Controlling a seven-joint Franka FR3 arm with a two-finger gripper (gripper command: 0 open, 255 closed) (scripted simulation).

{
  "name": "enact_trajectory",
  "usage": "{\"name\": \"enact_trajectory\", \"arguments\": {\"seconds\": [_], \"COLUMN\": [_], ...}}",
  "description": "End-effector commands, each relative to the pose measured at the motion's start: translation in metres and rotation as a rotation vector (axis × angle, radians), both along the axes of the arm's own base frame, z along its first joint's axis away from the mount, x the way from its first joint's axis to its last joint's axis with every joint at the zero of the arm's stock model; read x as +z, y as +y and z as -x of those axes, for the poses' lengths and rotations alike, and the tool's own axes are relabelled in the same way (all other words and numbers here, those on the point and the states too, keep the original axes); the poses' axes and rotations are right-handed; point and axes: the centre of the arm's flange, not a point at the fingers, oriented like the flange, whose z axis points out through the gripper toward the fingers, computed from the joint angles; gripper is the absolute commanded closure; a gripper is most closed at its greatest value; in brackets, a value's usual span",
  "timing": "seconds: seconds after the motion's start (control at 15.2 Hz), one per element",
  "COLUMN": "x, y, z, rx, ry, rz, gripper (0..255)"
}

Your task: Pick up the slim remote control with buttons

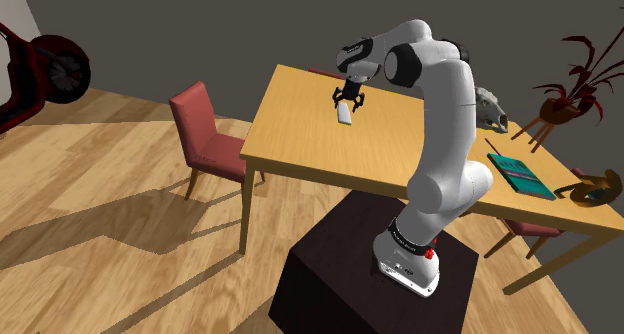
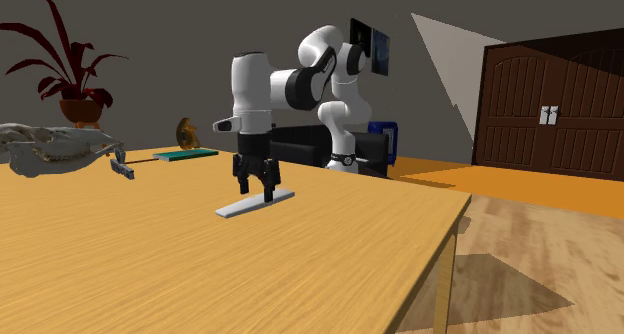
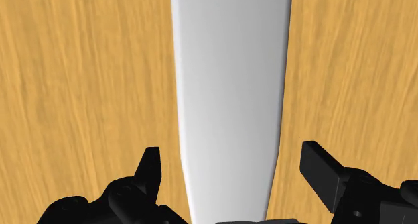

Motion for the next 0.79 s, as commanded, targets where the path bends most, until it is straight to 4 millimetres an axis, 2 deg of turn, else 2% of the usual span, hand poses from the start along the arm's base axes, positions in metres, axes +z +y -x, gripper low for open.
{"name": "enact_trajectory", "arguments": {"seconds": [0.0,0.2,0.26,0.73], "x": [-0.0102,-0.0133,-0.0131,-0.0131], "y": [0.0007,0.0007,0.0009,0.0009], "z": [0.0001,0.0001,0.0000,0.0000], "rx": [0.000,0.000,0.000,0.000], "ry": [0.000,0.000,0.000,0.000], "rz": [0.000,0.000,0.000,0.000], "gripper": [0,0,255,255]}}
